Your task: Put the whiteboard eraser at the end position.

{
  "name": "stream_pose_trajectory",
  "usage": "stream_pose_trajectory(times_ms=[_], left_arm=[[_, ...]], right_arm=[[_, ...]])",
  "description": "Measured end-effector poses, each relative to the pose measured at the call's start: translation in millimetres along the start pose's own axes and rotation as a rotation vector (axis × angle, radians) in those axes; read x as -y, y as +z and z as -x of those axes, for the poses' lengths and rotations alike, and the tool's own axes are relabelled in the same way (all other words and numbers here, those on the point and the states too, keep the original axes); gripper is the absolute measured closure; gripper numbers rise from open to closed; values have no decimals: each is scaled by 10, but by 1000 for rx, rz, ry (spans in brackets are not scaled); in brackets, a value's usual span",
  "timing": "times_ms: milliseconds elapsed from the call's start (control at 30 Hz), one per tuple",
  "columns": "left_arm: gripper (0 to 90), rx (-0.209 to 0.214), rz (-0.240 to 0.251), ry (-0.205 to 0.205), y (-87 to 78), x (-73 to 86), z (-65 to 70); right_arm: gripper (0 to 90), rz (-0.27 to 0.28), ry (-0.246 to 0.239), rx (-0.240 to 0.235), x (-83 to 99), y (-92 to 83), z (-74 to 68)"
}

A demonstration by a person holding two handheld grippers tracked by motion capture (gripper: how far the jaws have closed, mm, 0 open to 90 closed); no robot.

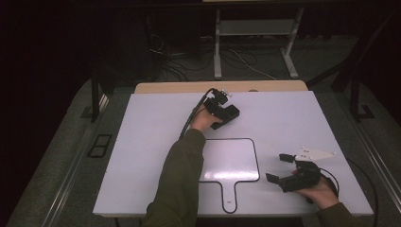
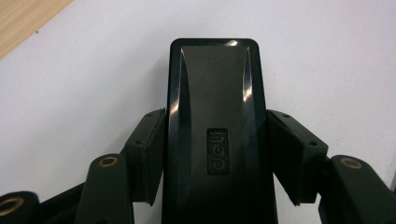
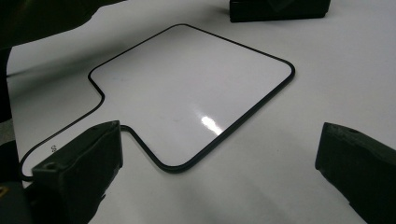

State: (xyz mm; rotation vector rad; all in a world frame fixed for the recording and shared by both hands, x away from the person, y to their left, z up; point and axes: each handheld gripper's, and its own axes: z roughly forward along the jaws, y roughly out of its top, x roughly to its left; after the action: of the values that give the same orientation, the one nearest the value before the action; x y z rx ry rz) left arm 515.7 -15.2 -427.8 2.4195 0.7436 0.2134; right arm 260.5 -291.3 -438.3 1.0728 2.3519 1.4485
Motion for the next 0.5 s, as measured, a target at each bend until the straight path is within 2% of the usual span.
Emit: stream_pose_trajectory(times_ms=[100, 200, 267, 400, 500], left_arm=[[389, 3, 16, -11, -16, 3, -12], [346, 13, 40, -29, -41, 12, -31], [308, 11, 38, -35, -52, 19, -26], [233, 3, 66, -27, -117, 23, -16], [194, 14, 86, -22, -165, 17, -13]], right_arm=[[0, -2, -2, -1, 0, 4, 1], [0, -2, -1, -2, 0, 4, 1], [0, -3, 0, -2, 2, 2, 1], [0, -3, -1, 0, 5, -1, 5], [0, -2, -1, 0, 9, 0, 7]])
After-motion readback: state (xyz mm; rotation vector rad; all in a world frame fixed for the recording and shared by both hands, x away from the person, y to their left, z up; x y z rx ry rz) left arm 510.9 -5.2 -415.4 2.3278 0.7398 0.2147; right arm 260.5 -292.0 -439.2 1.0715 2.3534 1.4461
